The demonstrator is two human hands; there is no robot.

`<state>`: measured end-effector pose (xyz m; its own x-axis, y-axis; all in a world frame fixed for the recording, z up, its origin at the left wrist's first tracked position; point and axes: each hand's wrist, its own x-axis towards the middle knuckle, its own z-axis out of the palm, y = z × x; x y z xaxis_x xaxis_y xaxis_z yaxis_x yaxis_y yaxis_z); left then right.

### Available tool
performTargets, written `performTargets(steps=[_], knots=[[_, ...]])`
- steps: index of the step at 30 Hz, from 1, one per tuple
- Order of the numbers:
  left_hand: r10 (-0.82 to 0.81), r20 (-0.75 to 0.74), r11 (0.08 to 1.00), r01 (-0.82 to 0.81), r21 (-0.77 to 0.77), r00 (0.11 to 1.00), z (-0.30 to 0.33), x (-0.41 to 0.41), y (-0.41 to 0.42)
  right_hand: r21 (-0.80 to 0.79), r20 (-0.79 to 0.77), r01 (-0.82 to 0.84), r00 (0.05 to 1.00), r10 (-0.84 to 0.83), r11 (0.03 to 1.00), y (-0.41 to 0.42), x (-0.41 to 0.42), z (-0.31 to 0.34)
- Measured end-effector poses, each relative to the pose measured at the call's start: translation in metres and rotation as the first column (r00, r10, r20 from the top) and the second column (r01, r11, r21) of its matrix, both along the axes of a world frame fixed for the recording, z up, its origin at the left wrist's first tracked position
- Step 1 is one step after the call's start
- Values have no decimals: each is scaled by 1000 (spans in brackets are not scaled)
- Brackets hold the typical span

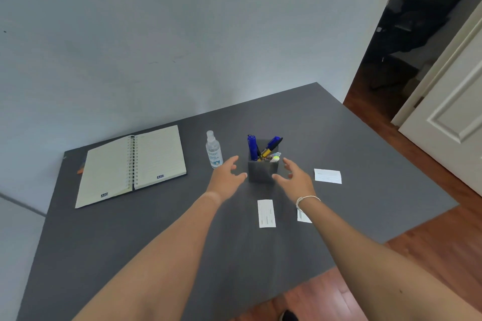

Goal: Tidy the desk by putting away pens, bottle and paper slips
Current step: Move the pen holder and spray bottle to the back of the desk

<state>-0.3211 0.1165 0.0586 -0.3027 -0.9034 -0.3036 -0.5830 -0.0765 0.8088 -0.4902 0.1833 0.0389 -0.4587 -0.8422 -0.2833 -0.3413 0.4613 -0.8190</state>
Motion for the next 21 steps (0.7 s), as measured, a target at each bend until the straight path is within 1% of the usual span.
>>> performTargets(steps=[7,10,14,18,21], knots=[[15,26,998,-17,59,1000,-14,-23,-10,50,74,-114,991,110,992,-21,-15,-15],[23,44,997,-26,75,999,-20,-31,-9,62,82,-166,983,161,984,-25,-20,-21],[65,13,995,-66,73,998,-26,-40,-6,67,115,-201,974,193,977,-28,-24,-24],[153,6,986,-153,64,988,-27,-50,-4,56,108,-218,972,211,974,-33,-29,-24],[183,15,982,-183,42,983,-28,-53,-4,62,107,-225,970,218,972,-37,-30,-21]])
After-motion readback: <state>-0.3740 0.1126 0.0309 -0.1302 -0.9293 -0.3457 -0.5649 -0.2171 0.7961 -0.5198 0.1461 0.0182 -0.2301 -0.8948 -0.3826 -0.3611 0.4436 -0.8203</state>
